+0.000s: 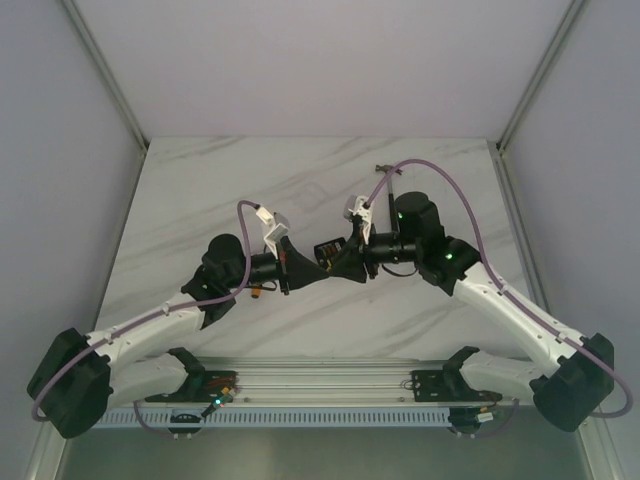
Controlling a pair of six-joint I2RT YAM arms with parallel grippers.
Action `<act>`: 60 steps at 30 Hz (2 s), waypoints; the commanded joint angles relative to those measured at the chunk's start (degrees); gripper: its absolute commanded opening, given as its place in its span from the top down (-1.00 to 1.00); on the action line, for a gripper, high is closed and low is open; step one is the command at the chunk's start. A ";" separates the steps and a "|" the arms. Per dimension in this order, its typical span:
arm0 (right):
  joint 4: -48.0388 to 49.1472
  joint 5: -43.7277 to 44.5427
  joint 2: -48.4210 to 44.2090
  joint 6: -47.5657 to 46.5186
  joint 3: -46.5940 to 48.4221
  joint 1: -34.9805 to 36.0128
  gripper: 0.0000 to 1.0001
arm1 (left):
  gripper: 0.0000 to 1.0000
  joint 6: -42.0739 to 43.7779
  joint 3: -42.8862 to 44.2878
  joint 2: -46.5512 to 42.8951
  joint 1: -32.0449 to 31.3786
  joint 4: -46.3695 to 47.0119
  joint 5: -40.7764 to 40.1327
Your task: Snap on the fuse box
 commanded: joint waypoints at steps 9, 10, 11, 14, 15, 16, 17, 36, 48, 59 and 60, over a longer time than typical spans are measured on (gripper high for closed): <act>-0.21 -6.95 1.04 -1.23 1.60 -0.61 0.46 | 1.00 0.60 1.40 -0.85 0.16 2.15 2.92; -0.22 -7.03 1.11 -1.21 1.66 -0.63 0.48 | 1.00 0.59 1.40 -0.74 0.16 2.22 2.99; -0.16 -7.19 1.19 -1.22 1.66 -0.67 0.52 | 1.00 0.59 1.40 -0.72 0.11 2.29 2.99; -0.14 -7.74 1.44 -1.24 1.75 -0.76 0.61 | 1.00 0.50 1.36 -0.56 0.10 2.44 3.00; -0.14 -7.84 1.51 -1.21 1.75 -0.77 0.64 | 1.00 0.42 1.40 -0.56 0.14 2.47 3.10; -0.14 -7.98 1.59 -1.14 1.83 -0.76 0.67 | 1.00 0.41 1.40 -0.60 0.08 2.61 3.17; -0.20 -8.16 1.69 -1.17 1.84 -0.78 0.71 | 1.00 0.37 1.44 -0.54 0.07 2.60 3.34; -3.26 16.13 7.20 3.72 3.94 -0.78 1.00 | 0.22 -6.79 1.49 7.18 4.48 -6.14 -17.70; -3.38 37.91 18.86 10.94 7.44 0.03 1.00 | -0.05 -15.77 7.14 25.65 6.74 -8.50 -19.07; -4.19 46.41 29.26 13.53 11.92 2.89 1.00 | -0.08 -19.05 10.97 34.43 6.75 -10.87 -18.06; -4.58 47.04 30.03 13.67 12.39 3.08 1.00 | -0.08 -19.28 11.12 34.96 6.70 -10.98 -17.90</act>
